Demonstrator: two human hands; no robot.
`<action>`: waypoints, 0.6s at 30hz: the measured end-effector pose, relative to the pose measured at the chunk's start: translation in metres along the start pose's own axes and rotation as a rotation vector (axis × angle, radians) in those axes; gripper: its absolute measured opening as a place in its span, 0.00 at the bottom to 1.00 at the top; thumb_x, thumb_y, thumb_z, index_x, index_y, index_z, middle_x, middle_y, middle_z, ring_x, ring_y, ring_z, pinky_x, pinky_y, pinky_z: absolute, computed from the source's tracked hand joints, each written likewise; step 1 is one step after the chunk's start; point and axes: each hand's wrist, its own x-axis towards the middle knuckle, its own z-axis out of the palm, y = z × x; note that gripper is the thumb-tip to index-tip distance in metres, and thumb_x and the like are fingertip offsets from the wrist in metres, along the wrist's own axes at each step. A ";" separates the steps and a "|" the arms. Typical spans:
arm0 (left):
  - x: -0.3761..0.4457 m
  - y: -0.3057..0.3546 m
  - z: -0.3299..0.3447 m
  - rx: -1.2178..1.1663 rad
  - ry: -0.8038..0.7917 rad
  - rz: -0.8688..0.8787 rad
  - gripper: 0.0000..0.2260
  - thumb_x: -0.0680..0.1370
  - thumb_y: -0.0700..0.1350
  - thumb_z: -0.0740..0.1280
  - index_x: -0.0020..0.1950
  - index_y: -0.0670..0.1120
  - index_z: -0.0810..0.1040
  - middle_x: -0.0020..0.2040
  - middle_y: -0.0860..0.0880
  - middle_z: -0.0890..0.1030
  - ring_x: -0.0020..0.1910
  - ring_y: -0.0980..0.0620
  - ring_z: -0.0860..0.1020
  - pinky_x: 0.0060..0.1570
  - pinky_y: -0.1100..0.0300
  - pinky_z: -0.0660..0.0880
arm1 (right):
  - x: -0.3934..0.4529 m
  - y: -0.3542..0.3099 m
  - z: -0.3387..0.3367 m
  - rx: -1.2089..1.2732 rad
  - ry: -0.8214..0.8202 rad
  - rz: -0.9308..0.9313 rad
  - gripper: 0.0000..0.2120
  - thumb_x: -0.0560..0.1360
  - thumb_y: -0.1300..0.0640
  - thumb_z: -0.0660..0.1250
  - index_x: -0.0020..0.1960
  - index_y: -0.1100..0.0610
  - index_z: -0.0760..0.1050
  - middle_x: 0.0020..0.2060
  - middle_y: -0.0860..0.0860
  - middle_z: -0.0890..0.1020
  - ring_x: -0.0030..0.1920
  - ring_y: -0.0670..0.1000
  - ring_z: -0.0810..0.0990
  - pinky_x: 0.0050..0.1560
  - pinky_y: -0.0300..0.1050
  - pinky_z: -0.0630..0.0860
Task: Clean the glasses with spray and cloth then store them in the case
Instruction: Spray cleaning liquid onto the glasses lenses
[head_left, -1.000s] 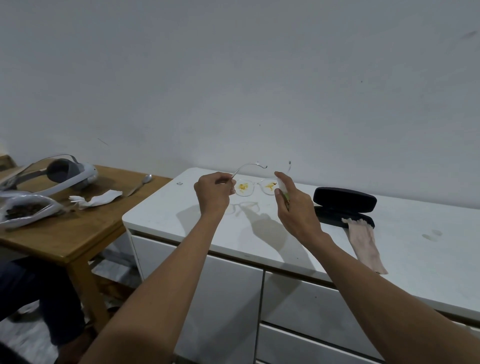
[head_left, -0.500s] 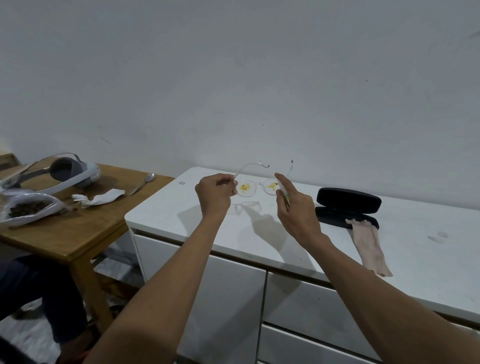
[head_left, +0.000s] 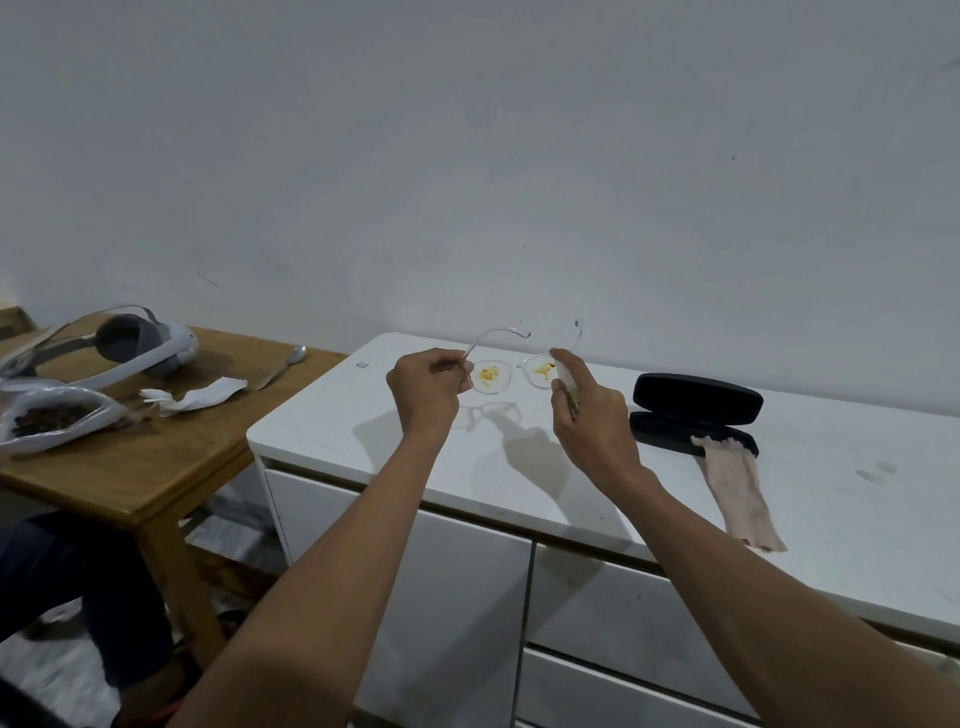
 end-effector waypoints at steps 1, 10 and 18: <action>0.000 0.000 0.000 0.005 -0.003 0.003 0.05 0.72 0.29 0.75 0.45 0.37 0.86 0.36 0.42 0.85 0.32 0.50 0.84 0.43 0.53 0.85 | 0.000 0.000 0.000 0.002 0.000 0.006 0.19 0.83 0.57 0.58 0.71 0.44 0.70 0.25 0.49 0.72 0.29 0.49 0.73 0.32 0.47 0.67; 0.000 -0.001 0.002 0.010 -0.007 0.003 0.05 0.72 0.29 0.74 0.45 0.36 0.85 0.36 0.41 0.85 0.32 0.49 0.83 0.42 0.54 0.85 | 0.000 -0.002 0.000 -0.004 0.001 -0.003 0.20 0.83 0.57 0.58 0.73 0.44 0.69 0.25 0.50 0.73 0.28 0.49 0.73 0.30 0.46 0.68; -0.003 0.001 0.004 0.002 -0.010 -0.006 0.06 0.72 0.28 0.73 0.46 0.35 0.85 0.36 0.41 0.84 0.34 0.48 0.84 0.42 0.54 0.85 | -0.001 0.004 0.004 -0.009 0.013 0.003 0.15 0.83 0.56 0.57 0.69 0.48 0.69 0.25 0.50 0.73 0.29 0.50 0.74 0.34 0.46 0.65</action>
